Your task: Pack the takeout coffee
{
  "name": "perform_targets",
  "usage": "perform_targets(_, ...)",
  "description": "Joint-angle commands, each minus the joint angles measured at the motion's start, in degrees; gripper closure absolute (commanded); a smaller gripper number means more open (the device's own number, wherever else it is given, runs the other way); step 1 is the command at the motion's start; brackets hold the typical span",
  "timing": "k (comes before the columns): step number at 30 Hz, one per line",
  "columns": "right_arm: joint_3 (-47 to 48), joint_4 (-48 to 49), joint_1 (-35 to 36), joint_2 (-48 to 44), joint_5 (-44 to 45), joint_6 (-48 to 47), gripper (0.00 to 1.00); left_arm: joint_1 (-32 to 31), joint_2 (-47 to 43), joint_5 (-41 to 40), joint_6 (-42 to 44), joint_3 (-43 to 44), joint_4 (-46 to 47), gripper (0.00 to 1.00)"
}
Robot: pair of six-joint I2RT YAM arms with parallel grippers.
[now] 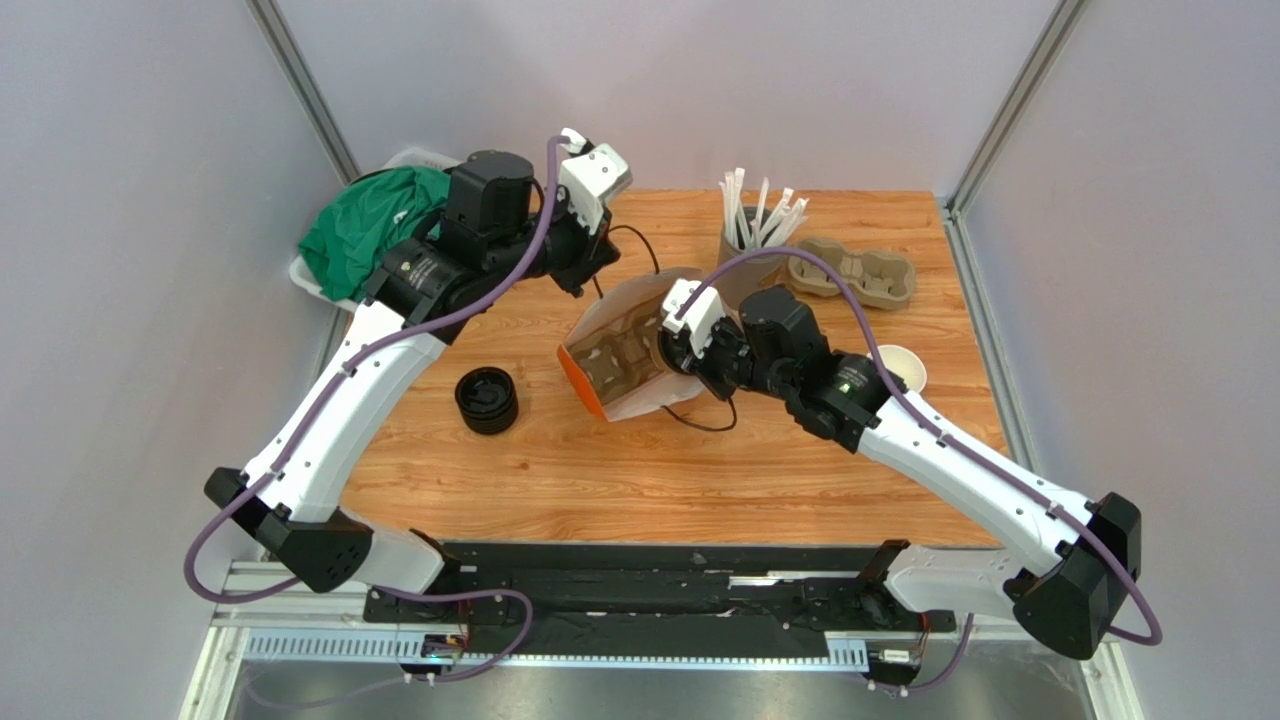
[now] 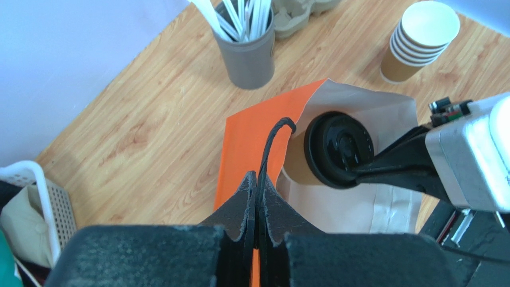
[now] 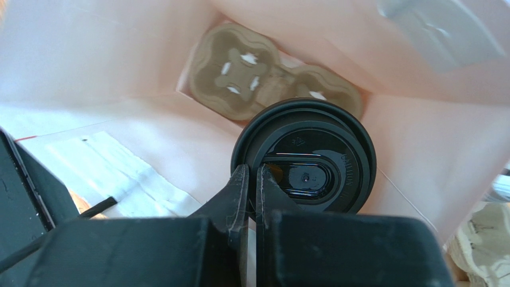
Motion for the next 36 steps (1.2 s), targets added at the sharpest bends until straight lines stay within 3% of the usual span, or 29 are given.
perform_targets(1, -0.76, 1.27, -0.29, -0.42, -2.70, 1.51, 1.00, -0.50, -4.50, -5.28, 3.08, -1.64, 0.07, 1.00)
perform_targets(19, 14.53, -5.76, -1.17, 9.77, -8.50, 9.07, 1.00, -3.75, -3.45, -16.97, 3.88, -5.17, 1.74, 1.00)
perform_targets(36, 20.95, -2.51, -1.17, 18.21, -6.66, 16.28, 1.00, -5.51, -1.43, -21.29, 1.85, -3.32, 2.44, 1.00)
